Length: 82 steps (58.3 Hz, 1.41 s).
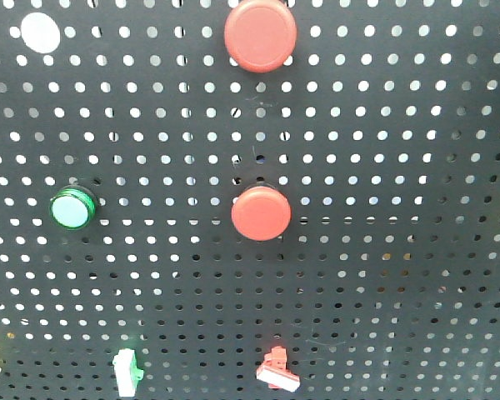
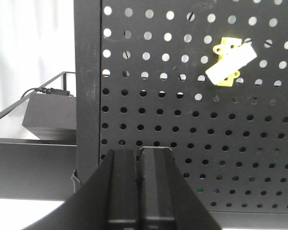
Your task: Rotate knob clockwise with right arm
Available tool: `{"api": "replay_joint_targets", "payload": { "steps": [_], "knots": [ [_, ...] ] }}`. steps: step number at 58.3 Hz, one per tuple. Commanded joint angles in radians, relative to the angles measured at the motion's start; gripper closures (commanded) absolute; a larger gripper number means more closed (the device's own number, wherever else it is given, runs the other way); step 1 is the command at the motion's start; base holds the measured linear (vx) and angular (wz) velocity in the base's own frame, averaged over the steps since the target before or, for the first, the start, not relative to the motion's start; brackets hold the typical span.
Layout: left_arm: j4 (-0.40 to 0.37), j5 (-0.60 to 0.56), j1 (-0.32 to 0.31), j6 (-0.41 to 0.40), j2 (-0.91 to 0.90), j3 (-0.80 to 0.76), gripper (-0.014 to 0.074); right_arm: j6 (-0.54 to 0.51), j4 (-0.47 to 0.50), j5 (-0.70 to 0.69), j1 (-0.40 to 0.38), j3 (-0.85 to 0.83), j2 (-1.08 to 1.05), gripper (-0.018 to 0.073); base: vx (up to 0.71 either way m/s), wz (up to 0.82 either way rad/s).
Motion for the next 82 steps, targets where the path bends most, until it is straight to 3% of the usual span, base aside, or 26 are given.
{"api": "replay_joint_targets", "payload": {
  "steps": [1, 10, 19, 28, 38, 44, 52, 67, 73, 82],
  "knots": [
    [-0.008, -0.082, 0.002, -0.006, 0.000, 0.013, 0.0603, -0.006, -0.062, -0.060, -0.009, -0.024, -0.006, 0.0299, 0.00, 0.00],
    [-0.008, -0.082, 0.002, -0.006, 0.000, 0.013, 0.0603, -0.036, -0.015, -0.033, -0.009, -0.023, -0.074, 0.0248, 0.00, 0.00],
    [-0.008, -0.082, 0.002, -0.006, 0.000, 0.013, 0.0603, -0.198, 0.065, 0.093, -0.009, -0.020, -0.166, 0.0249, 0.00, 0.00],
    [-0.008, -0.082, 0.002, -0.006, 0.000, 0.013, 0.0603, -0.581, 0.191, 0.293, -0.009, -0.020, -0.265, 0.0317, 0.00, 0.00],
    [-0.008, -0.082, 0.002, -0.006, 0.000, 0.013, 0.0603, -1.094, 0.344, 0.386, -0.010, 0.007, -0.375, 0.0561, 0.00, 0.00],
    [-0.008, -0.082, 0.002, -0.006, 0.000, 0.013, 0.0603, -1.222, 0.403, 0.372, -0.010, 0.108, -0.447, 0.0574, 0.00, 0.00],
    [-0.008, -0.082, 0.002, -0.006, 0.000, 0.013, 0.0603, -1.249, 0.390, 0.305, -0.010, 0.303, -0.510, 0.0571, 0.00, 0.00],
    [-0.008, -0.082, 0.002, -0.006, 0.000, 0.013, 0.0603, -1.249, 0.311, -0.178, -0.010, 0.640, -0.514, 0.0570, 0.00, 0.00],
    [-0.008, -0.082, 0.002, -0.006, 0.000, 0.013, 0.0603, -1.247, 0.308, -0.243, -0.010, 0.719, -0.514, 0.0569, 0.00, 0.00],
    [-0.008, -0.082, 0.002, -0.006, 0.000, 0.013, 0.0603, -1.241, 0.308, -0.237, -0.010, 0.803, -0.514, 0.0568, 0.00, 0.00]
  ]
}}
